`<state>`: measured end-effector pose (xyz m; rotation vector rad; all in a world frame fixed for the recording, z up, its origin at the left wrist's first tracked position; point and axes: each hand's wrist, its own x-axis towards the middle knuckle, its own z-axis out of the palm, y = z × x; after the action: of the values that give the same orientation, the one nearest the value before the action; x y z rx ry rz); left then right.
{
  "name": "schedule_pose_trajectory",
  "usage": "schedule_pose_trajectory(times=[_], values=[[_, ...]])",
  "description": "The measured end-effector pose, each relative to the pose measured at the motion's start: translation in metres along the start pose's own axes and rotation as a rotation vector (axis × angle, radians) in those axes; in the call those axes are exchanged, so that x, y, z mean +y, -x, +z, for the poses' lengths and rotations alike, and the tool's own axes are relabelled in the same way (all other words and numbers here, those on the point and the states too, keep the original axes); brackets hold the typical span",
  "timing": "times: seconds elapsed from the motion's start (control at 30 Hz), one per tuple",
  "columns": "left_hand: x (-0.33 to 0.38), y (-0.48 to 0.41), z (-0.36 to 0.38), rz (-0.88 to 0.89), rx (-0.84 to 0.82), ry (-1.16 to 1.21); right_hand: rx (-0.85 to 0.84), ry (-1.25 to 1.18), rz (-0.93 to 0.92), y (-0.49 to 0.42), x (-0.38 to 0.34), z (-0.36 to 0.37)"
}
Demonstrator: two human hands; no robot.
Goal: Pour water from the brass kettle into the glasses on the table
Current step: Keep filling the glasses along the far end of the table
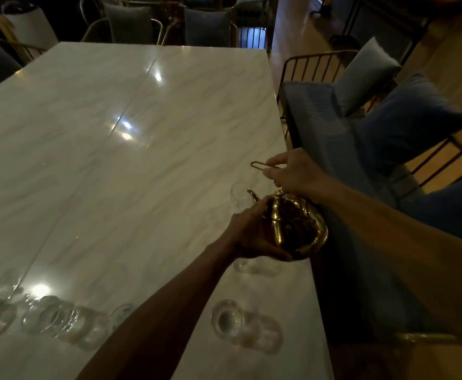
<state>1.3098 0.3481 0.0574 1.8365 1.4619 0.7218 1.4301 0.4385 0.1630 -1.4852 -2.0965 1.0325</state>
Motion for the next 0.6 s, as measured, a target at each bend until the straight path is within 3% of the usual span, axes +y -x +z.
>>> schedule_pose_trajectory(times=[0.23, 0.6], values=[[-0.026, -0.034, -0.008, -0.091, -0.008, 0.196, -0.093, 0.062, 0.033, -0.05, -0.01, 0.007], [-0.058, -0.058, 0.001, -0.152, 0.006, 0.309, -0.145, 0.166, 0.059, -0.095, -0.009, 0.021]])
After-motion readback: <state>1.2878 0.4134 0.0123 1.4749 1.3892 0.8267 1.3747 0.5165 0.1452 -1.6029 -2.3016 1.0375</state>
